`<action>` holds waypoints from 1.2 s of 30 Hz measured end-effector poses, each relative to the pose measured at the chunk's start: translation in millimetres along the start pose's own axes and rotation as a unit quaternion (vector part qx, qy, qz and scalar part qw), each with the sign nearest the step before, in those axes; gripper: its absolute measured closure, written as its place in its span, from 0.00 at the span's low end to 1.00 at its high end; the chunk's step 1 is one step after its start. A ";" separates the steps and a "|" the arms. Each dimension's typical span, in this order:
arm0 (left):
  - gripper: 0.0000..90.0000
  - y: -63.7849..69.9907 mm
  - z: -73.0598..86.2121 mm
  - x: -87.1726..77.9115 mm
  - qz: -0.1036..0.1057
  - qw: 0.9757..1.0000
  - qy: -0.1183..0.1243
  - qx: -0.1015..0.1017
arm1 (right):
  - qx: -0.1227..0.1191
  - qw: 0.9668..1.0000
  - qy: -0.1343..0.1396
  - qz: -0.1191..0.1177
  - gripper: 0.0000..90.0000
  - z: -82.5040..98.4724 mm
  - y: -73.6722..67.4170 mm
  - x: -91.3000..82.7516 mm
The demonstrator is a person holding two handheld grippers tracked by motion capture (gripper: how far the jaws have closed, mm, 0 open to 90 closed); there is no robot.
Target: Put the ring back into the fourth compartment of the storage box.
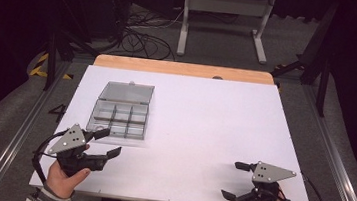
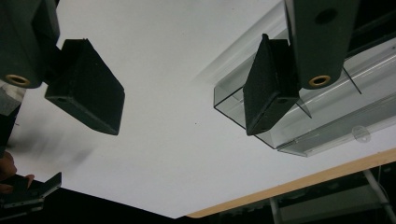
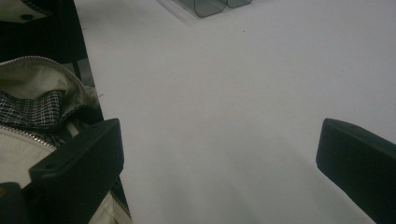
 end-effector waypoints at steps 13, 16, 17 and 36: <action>0.30 16.4 12.3 6.7 -0.008 0.999 -0.020 0.041 | 0.000 1.000 -0.001 -0.001 0.02 0.3 -0.3 0.1; 0.30 20.0 16.5 9.4 0.001 0.999 -0.022 0.037 | 0.000 1.000 -0.001 -0.001 0.02 0.3 -0.3 0.1; 0.30 21.1 17.9 10.6 0.003 0.999 -0.023 0.039 | -0.001 1.000 -0.001 -0.001 0.02 0.4 -0.3 0.1; 0.30 30.8 47.3 19.9 0.027 0.999 -0.041 0.018 | 0.000 1.000 -0.004 0.000 0.02 1.3 0.7 0.7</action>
Point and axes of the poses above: each handheld gripper's, and its own axes: x roughly forward along the jaws, z roughly out of its underside, y roughly to its right, the point moved 6 cm from there along x, roughly forward along the jaws, and after that the axes turned 11 degrees about x, right-handed, at the moved point
